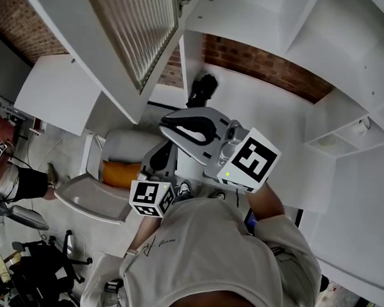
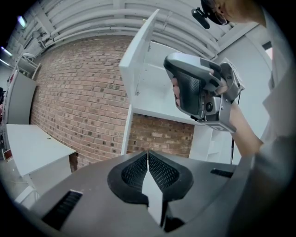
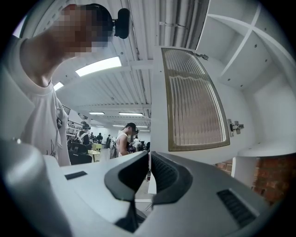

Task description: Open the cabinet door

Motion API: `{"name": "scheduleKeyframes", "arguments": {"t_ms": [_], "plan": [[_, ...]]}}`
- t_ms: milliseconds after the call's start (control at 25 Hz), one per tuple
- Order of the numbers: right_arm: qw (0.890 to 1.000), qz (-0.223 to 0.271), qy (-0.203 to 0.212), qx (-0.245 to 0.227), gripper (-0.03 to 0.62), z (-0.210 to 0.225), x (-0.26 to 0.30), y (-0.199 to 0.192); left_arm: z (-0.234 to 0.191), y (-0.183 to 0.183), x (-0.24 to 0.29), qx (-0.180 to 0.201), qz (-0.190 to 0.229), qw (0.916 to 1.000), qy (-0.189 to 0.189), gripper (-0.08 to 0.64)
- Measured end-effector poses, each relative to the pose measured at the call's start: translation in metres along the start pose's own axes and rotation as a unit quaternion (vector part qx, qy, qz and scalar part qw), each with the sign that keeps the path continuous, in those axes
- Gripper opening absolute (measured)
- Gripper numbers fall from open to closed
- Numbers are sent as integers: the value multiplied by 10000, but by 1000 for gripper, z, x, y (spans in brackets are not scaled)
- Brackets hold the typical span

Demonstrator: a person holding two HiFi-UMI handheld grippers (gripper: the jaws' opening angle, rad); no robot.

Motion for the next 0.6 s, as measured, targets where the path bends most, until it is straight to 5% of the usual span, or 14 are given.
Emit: {"name": "scheduleKeyframes", "arguments": {"t_ms": [600], "plan": [[9996,-110,-259,-9,37,-2,-3,-1,-2,2,5,-30,13,9998,-203,17]]}}
Point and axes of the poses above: the fingertips, and each gripper's own axes: x forward along the fingers, z to its right, y out of its top, the point moved 8 cm from there along -x, backward along the fingers, and after that the axes turned 12 degrees about y, right-handed, at the moved point
